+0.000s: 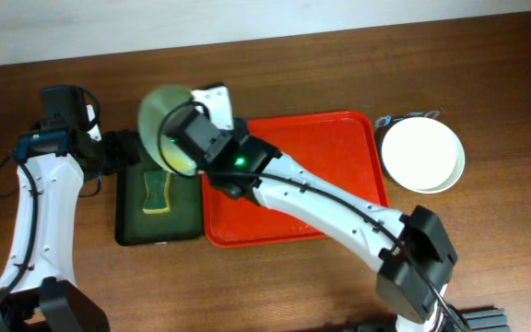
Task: Clean dirty plates on tray and stack at the side
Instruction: 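Lift the pale green plate with the right gripper and tilt it over the green tray, then stack the pale green plate on the plates at the right side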
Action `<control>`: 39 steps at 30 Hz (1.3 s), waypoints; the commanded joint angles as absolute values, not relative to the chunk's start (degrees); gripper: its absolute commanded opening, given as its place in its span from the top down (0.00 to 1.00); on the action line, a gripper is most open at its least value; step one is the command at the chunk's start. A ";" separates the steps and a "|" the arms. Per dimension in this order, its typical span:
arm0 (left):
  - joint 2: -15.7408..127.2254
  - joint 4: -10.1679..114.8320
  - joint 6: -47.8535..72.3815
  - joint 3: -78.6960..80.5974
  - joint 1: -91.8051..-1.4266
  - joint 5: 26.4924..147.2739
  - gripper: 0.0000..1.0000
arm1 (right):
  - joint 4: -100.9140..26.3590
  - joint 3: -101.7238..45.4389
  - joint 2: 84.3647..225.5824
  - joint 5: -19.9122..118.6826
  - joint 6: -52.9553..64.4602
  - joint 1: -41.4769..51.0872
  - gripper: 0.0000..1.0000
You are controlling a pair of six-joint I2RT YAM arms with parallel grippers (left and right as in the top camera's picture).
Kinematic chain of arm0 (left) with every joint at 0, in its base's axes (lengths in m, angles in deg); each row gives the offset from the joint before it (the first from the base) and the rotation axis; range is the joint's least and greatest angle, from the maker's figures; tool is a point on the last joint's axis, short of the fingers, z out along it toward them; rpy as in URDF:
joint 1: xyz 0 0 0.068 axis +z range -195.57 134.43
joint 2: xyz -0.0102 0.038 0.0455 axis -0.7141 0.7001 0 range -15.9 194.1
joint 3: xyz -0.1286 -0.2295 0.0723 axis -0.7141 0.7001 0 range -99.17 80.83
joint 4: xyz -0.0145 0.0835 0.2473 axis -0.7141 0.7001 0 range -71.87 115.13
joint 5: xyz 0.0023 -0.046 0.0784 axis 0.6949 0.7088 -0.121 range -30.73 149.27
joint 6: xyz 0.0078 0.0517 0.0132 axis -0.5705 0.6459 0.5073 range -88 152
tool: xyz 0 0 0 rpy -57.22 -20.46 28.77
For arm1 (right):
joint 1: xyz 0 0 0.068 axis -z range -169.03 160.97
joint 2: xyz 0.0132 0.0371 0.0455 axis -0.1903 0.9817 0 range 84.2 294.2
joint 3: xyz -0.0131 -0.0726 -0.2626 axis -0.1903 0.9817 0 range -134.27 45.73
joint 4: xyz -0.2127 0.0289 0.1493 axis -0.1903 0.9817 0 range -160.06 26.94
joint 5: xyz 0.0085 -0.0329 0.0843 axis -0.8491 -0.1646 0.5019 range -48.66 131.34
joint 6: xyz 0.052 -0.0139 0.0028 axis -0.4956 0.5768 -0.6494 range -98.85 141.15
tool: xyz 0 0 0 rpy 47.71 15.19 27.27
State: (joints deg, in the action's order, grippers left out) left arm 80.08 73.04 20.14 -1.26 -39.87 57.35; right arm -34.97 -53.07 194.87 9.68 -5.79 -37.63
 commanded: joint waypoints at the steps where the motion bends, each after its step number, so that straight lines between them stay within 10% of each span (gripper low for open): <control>1: 79.53 73.11 19.38 -1.74 -39.79 57.62 0.01 | -38.34 -57.24 193.85 -2.69 9.36 -41.06 0.96; 7: 79.53 73.11 19.38 -1.74 -39.76 57.62 0.01 | -50.86 -57.27 193.85 -13.11 29.77 -46.05 0.96; 23: 79.53 73.11 19.38 -1.74 -39.79 57.59 0.01 | -50.86 -57.22 193.87 -12.83 25.42 -44.71 0.96; 30: 79.53 73.11 19.38 -1.74 -39.76 57.59 0.01 | -32.90 -57.20 193.91 23.95 -3.89 -31.66 0.96; 39: 79.53 73.11 19.38 -1.74 -39.76 57.59 0.01 | -18.21 -57.20 193.89 66.49 -5.00 -5.52 0.96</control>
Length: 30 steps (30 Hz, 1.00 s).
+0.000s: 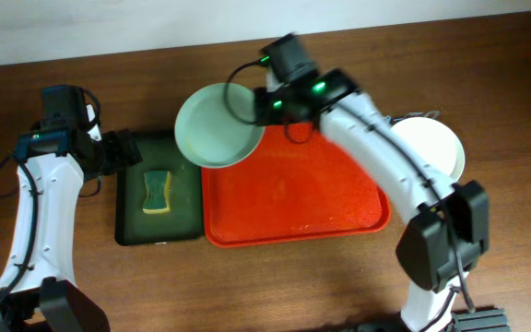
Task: Clean dirty plates on tray and stack at the side
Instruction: 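Stack the pale green plate on the plates at the right side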
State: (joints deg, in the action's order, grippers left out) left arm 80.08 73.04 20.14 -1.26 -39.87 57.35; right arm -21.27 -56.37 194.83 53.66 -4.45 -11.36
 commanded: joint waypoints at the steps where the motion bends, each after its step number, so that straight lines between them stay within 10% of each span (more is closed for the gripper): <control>1: 79.53 73.11 19.38 -1.74 -39.76 57.59 0.01 | -14.91 -57.20 193.89 66.84 -3.65 -2.20 0.96; 15: 79.53 73.11 19.38 -1.74 -39.76 57.59 0.01 | 9.49 -56.55 193.91 54.25 6.30 42.15 0.96; 26: 79.53 73.11 19.38 -1.74 -39.76 57.59 0.01 | 4.94 -47.52 193.98 46.66 6.15 45.64 0.94; 30: 79.53 73.11 19.38 -1.74 -39.76 57.59 0.01 | 3.65 -46.43 193.96 46.66 6.52 42.80 0.41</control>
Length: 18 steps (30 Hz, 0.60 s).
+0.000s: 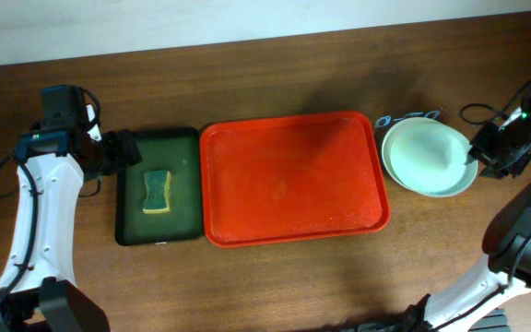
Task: Clean dirty plates on tray and stack at the side
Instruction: 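Stack the pale green plate on the plates at the right side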
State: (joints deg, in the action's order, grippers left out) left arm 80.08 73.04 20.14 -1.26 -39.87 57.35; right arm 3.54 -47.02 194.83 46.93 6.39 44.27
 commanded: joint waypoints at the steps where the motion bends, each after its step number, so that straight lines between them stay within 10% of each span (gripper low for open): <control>1: 79.53 73.11 19.40 -1.74 -39.76 57.59 0.01 | 4.09 -46.43 193.98 46.88 8.53 42.45 0.39; 7: 79.53 73.11 19.40 -1.74 -39.79 57.59 0.01 | 6.71 -49.22 192.53 56.17 23.37 37.95 0.38; 9: 79.53 73.11 19.38 -1.74 -39.76 57.62 0.01 | 6.71 -49.20 192.58 55.84 24.16 34.37 0.00; 18: 79.53 73.11 19.38 -1.74 -39.76 57.59 0.01 | 5.70 -49.20 192.58 55.73 24.16 30.48 0.01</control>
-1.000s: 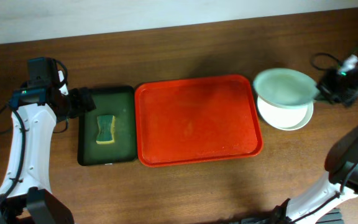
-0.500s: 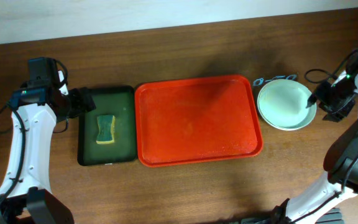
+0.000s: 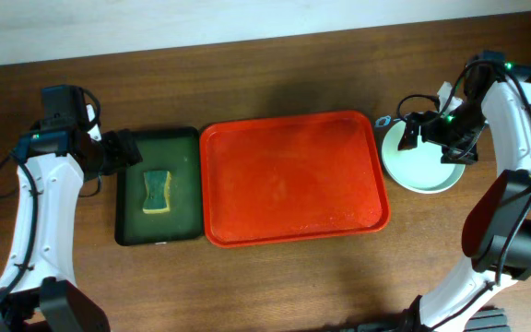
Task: Clean dirty plates on tray and stack at the side
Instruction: 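Stack the pale green plate on the plates at the right side, then release the plate and retract the right gripper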
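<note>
The red tray [image 3: 293,180] lies bare in the middle of the table. To its right sits the stack of plates [image 3: 424,171], a pale green one on top of a white one. My right gripper [image 3: 410,134] hovers over the stack's upper left rim, open and holding nothing. At the left, my left gripper [image 3: 127,150] stands open by the top left corner of the dark green tray [image 3: 182,152]. A yellow-green sponge [image 3: 159,191] lies in that tray.
A small blue-and-black object [image 3: 383,121] lies between the red tray's top right corner and the stack. The right arm's cable loops above the plates. The table's back edge meets a white wall.
My right gripper was at the stack's right rim; now it is over the stack's upper left rim, with the arm arched across the plates. The pale green plate stays on the stack. The left arm is unchanged.
My right gripper first held the pale green plate tilted over the green sponge tray. Then it held the plate flat above the red tray's top left corner. Later the plate rested on the white plate at the right, where it remains, with my gripper off it.
</note>
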Action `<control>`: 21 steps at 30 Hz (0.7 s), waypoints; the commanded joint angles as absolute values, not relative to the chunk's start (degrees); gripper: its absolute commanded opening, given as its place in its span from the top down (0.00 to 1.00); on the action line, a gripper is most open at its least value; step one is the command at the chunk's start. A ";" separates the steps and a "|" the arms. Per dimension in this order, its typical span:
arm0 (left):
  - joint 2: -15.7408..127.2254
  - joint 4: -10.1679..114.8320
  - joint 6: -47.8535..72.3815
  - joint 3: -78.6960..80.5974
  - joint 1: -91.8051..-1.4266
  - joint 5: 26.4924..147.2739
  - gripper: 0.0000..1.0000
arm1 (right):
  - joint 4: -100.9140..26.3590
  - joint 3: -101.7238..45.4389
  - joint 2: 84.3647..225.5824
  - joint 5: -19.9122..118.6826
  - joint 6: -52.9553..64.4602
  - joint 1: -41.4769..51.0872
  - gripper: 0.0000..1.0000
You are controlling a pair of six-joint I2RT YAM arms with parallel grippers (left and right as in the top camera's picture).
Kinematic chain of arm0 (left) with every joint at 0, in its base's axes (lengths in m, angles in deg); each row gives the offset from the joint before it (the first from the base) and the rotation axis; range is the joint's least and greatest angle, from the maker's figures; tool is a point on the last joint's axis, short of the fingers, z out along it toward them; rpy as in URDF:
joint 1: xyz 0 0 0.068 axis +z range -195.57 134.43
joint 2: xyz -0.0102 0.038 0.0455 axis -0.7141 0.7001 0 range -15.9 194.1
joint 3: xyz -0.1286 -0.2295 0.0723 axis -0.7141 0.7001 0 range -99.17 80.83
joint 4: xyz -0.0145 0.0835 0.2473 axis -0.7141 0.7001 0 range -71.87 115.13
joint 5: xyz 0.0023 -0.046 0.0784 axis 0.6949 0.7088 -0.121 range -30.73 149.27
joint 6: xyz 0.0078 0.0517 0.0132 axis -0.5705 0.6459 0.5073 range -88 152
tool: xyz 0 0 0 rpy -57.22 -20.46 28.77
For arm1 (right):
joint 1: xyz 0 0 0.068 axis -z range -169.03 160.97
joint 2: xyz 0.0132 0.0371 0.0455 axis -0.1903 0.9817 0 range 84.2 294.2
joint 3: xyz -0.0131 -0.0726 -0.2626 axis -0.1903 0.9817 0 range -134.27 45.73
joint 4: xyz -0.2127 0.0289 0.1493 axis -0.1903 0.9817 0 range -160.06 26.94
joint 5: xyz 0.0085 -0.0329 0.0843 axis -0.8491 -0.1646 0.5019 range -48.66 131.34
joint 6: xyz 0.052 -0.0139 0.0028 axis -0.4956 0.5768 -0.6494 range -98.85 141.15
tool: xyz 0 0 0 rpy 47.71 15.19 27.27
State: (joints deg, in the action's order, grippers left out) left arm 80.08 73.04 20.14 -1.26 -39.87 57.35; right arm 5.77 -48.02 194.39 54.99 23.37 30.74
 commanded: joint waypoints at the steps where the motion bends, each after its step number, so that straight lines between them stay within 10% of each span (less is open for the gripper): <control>1: 79.53 73.11 19.38 -1.74 -39.76 57.59 0.01 | 5.70 -49.20 192.58 55.73 24.16 30.48 0.01; 12: 79.53 73.11 19.38 -1.74 -39.76 57.59 0.01 | 5.51 -49.09 188.03 55.71 24.16 27.94 0.01; 21: 79.53 73.11 19.40 -1.74 -39.76 57.59 0.01 | 5.57 -49.09 152.89 51.80 27.26 -2.96 0.02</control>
State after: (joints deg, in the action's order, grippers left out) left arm 80.08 73.06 20.14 -1.26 -39.87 57.35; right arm 5.35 -48.57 160.06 55.89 24.05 0.49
